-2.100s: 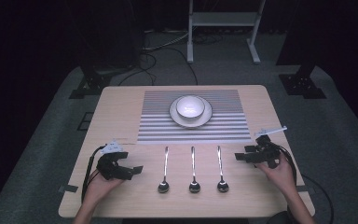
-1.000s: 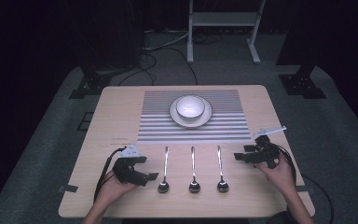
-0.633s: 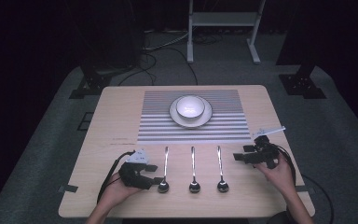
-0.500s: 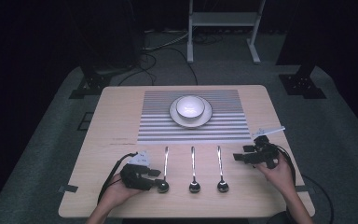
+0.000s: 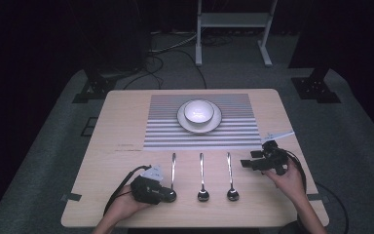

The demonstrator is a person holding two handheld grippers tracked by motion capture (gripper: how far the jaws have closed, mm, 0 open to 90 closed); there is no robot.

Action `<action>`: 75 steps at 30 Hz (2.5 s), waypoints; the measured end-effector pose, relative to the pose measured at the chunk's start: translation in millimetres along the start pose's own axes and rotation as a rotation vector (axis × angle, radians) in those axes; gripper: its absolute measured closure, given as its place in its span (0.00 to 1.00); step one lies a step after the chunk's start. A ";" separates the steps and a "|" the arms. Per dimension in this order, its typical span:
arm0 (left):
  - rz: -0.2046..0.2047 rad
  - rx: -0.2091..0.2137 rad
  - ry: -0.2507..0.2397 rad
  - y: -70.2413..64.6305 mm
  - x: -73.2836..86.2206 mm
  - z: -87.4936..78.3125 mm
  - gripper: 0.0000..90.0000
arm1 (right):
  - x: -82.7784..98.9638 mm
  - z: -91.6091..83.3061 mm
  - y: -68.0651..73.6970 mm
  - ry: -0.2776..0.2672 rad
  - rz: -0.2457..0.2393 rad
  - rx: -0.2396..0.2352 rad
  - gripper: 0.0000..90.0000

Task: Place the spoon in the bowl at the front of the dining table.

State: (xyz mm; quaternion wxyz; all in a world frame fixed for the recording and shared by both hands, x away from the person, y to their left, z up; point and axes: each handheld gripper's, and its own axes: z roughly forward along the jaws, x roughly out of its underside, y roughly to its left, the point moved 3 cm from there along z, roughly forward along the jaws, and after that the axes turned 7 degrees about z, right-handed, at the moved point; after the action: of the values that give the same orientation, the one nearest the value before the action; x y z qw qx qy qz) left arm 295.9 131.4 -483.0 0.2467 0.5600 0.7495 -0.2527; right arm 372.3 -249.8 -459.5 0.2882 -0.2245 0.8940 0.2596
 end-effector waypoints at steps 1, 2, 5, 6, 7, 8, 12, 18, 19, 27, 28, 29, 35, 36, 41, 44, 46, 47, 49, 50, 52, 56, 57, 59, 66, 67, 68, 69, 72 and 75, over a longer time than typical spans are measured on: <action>0.005 0.000 0.012 -0.2 0.3 1.6 0.80 | -1.5 0.4 1.7 0.001 -0.005 -0.003 0.34; 0.013 -0.005 0.021 -0.7 0.4 3.2 0.80 | -3.2 1.0 3.8 0.006 -0.007 -0.009 0.34; 0.029 -0.020 0.026 -1.6 -0.6 3.8 0.80 | -12.5 4.1 14.9 0.036 -0.018 -0.043 0.34; 0.031 -0.021 0.024 -2.0 -0.7 4.0 0.80 | -15.2 5.3 18.3 0.045 -0.024 -0.055 0.33; 0.037 -0.024 0.024 -2.1 -0.8 4.2 0.80 | -18.3 6.9 22.0 0.056 -0.025 -0.072 0.33; 0.042 -0.028 0.024 -2.3 -0.8 4.3 0.80 | -21.3 8.7 25.7 0.072 -0.029 -0.084 0.33; 0.049 -0.026 0.028 -2.5 -0.8 4.0 0.80 | -34.2 18.0 41.5 0.131 -0.061 -0.111 0.33; 0.077 -0.030 0.036 -2.1 -1.8 4.3 0.80 | -55.2 34.9 62.9 0.180 -0.087 -0.162 0.32; 0.078 -0.028 0.036 -2.0 -1.9 4.5 0.80 | -58.6 37.7 66.9 0.183 -0.090 -0.169 0.32; 0.081 -0.016 0.028 1.4 -1.8 4.5 0.80 | -78.6 58.0 92.6 0.219 -0.139 -0.194 0.32; 0.081 -0.014 0.025 1.8 -1.8 4.6 0.80 | -83.2 63.5 97.5 0.232 -0.143 -0.199 0.32; 0.082 -0.014 0.027 2.2 -1.8 4.4 0.80 | -85.3 66.3 99.5 0.235 -0.146 -0.200 0.32; 0.091 -0.018 0.032 2.4 -2.6 4.6 0.80 | -96.3 84.0 111.7 0.275 -0.164 -0.203 0.32; 0.098 -0.022 0.037 2.4 -2.8 4.5 0.80 | -96.3 84.0 111.7 0.275 -0.164 -0.203 0.32; 0.107 -0.025 0.039 2.6 -3.9 5.1 0.80 | -105.0 95.7 119.8 0.285 -0.176 -0.208 0.32; 0.108 -0.027 0.037 2.6 -3.9 5.2 0.80 | -110.0 103.9 125.6 0.301 -0.185 -0.210 0.32; 0.110 -0.029 0.038 2.4 -4.0 5.4 0.80 | -111.1 105.8 126.7 0.305 -0.188 -0.209 0.32; 0.114 -0.031 0.042 2.5 -4.1 5.2 0.80 | -113.2 108.8 128.9 0.311 -0.194 -0.209 0.32; 0.113 -0.031 0.041 2.3 -4.1 5.4 0.80 | -115.0 111.6 131.3 0.317 -0.202 -0.206 0.32; 0.115 -0.034 0.042 2.5 -4.3 5.3 0.80 | -116.0 112.8 132.5 0.318 -0.204 -0.205 0.32; 0.116 -0.034 0.043 2.4 -4.4 5.4 0.80 | -116.9 114.1 133.4 0.320 -0.206 -0.205 0.32; 0.124 -0.034 0.048 2.1 -4.7 5.4 0.80 | -119.6 118.6 137.2 0.329 -0.209 -0.204 0.32; 0.125 -0.035 0.048 2.0 -4.8 5.5 0.80 | -120.3 120.9 139.1 0.337 -0.213 -0.203 0.32; 0.124 -0.035 0.049 2.2 -4.9 5.4 0.80 | -120.6 122.3 140.3 0.339 -0.213 -0.205 0.32; 0.124 -0.037 0.045 1.9 -5.4 6.1 0.80 | -122.1 138.7 148.8 0.366 -0.229 -0.216 0.33; 0.126 -0.037 0.046 1.9 -5.4 6.1 0.80 | -122.2 140.8 150.3 0.369 -0.230 -0.218 0.33; 0.129 -0.038 0.049 2.1 -5.4 5.9 0.80 | -122.4 142.9 151.5 0.371 -0.235 -0.221 0.33; 0.132 -0.039 0.050 2.1 -5.5 5.8 0.80 | -122.4 144.7 152.9 0.376 -0.235 -0.219 0.33; 0.134 -0.040 0.051 2.1 -5.5 5.9 0.80 | -122.8 150.8 155.7 0.381 -0.241 -0.222 0.34; 0.136 -0.042 0.052 2.1 -5.7 5.9 0.80 | -123.3 154.2 157.2 0.384 -0.244 -0.224 0.35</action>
State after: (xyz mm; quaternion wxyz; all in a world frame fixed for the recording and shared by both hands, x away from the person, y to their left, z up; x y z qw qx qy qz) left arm 299.8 124.0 -484.0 0.2554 0.6108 0.7208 -0.2051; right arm 437.4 -7.0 -436.8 0.1155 -0.4065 0.8643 0.2727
